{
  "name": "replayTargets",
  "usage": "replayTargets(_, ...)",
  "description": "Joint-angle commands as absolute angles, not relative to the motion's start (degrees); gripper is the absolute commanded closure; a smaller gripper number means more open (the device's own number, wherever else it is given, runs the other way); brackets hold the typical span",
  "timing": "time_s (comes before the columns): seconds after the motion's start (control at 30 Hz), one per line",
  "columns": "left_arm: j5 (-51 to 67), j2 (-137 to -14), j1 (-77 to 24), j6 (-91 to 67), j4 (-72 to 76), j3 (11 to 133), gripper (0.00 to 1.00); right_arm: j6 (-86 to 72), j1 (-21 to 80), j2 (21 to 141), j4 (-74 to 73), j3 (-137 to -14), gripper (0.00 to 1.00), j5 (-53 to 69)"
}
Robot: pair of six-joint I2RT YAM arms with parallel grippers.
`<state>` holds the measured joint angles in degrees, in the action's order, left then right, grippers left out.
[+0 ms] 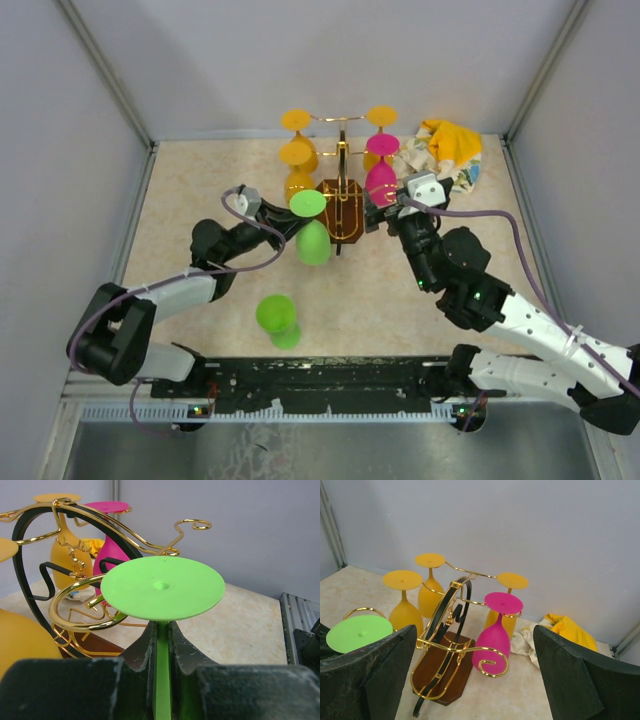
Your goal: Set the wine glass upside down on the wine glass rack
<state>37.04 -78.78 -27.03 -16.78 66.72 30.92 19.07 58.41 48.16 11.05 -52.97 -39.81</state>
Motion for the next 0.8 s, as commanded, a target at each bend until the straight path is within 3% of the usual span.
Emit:
replayTargets(0.0,35.3,-79.3,-27.4,-16.0,71.1,32.1,1.0,20.3,58.8,48.1,12.2,-55.7,0.01,-39.5)
replayTargets(0.47,28.5,-82.5,-27.4,-13.1,71.7,32.2,1.0,19.9,58.9,47.0,12.2,-55.5,0.01,-39.4)
replayTargets(0.77,20.4,-77.9,-27.1,-7.6,67.6,30.6,1.0,19.4,58.8,47.5,11.8,-55.3,0.01,-39.0)
